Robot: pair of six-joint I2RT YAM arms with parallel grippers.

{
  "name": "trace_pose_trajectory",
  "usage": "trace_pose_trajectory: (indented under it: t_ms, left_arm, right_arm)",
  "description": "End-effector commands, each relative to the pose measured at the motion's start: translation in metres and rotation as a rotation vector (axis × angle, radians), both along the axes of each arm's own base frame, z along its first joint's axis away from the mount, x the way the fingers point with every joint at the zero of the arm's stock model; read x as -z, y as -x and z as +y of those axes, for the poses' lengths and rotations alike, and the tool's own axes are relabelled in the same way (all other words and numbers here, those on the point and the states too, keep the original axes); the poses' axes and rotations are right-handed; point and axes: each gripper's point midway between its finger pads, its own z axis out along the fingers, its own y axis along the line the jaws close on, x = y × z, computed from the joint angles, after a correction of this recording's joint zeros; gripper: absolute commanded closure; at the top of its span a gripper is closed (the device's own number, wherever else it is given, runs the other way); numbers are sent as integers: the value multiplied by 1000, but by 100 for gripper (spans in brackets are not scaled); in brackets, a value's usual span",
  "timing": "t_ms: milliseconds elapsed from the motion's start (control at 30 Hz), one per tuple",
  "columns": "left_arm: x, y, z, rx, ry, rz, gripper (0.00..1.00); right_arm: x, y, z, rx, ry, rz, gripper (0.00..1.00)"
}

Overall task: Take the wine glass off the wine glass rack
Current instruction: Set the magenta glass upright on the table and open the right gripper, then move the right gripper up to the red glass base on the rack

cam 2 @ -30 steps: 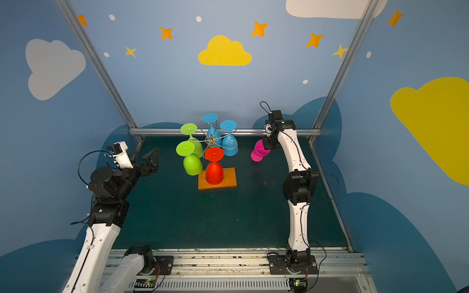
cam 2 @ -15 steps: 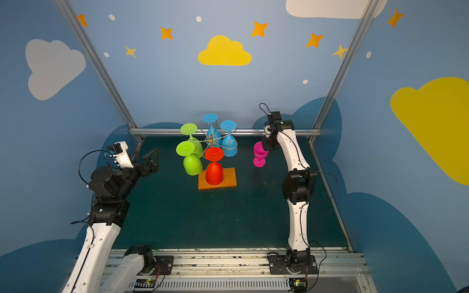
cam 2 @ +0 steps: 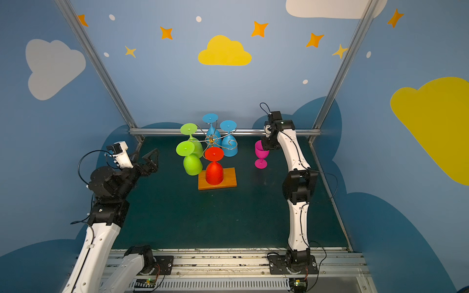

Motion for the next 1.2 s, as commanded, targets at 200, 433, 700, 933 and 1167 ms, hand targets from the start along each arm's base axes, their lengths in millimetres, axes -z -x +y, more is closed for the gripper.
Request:
trace_pose_trajectory:
  t_ms: [200, 433, 700, 933, 1167]
  left_arm:
    - [-5, 4, 2, -13, -3, -29, 0]
    - [-3, 4, 4, -22, -2, -26, 1]
    - [-3, 4, 5, -30, 2, -29, 1]
    - [-2, 3, 5, -24, 18, -27, 1]
    - [-3, 4, 6, -32, 23, -30, 1]
  right_arm:
    - [-80, 2, -7, 80, -212, -184, 58]
    - [-145, 46, 15, 60, -503, -223, 60]
    - [-192, 126, 38, -38, -810, -490, 54]
    - [-193, 186, 80, -119, -930, -440, 53]
    - [-180, 208, 128, -162, -997, -368, 52]
